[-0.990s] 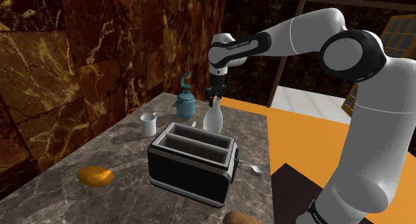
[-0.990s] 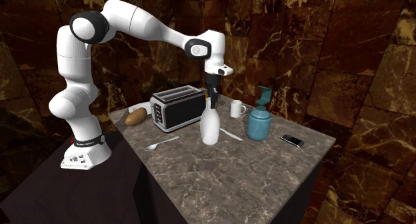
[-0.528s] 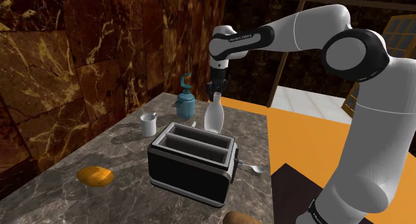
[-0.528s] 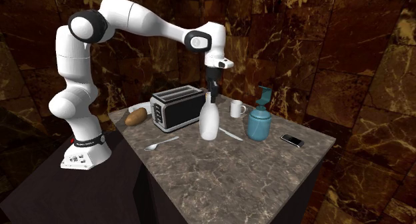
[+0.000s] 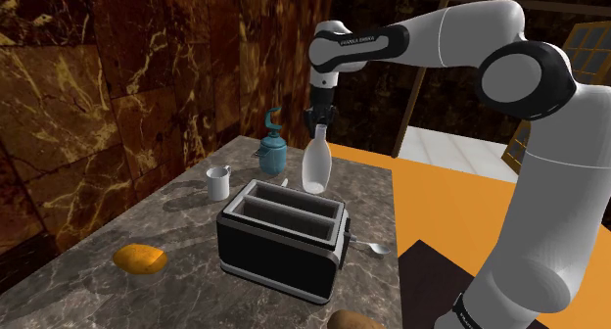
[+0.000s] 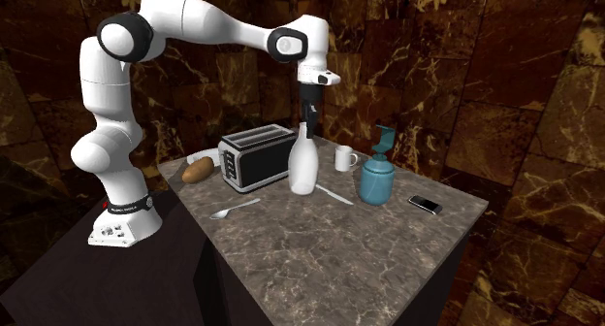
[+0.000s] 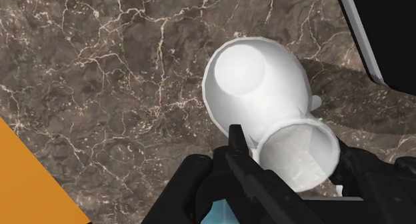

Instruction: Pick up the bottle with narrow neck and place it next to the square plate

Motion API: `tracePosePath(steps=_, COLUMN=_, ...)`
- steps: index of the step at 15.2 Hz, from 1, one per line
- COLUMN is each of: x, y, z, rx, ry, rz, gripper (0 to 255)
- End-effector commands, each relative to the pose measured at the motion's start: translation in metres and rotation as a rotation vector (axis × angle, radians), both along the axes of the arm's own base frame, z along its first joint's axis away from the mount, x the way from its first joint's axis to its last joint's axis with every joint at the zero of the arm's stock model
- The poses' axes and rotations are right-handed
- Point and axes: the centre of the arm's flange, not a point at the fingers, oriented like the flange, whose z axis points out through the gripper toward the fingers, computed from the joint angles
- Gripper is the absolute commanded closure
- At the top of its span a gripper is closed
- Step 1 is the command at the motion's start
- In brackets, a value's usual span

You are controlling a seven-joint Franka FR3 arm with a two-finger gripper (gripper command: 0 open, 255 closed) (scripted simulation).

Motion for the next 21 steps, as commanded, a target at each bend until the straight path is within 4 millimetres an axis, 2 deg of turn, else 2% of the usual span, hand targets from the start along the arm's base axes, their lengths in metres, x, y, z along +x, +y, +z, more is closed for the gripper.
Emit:
tracePosePath(steps=1, x=-0.001, y=0.000, z=0.012, rx=0.000, ry=0.000, rz=0.000, gripper=255)
tracePosePath(steps=3, x=-0.001, y=0.000, z=0.019, rx=0.000, ry=0.000, rz=0.000, gripper=255)
tracePosePath(steps=21, x=-0.095, y=0.218, z=0.020, rx=0.000, ry=0.000, rz=0.000, gripper=255)
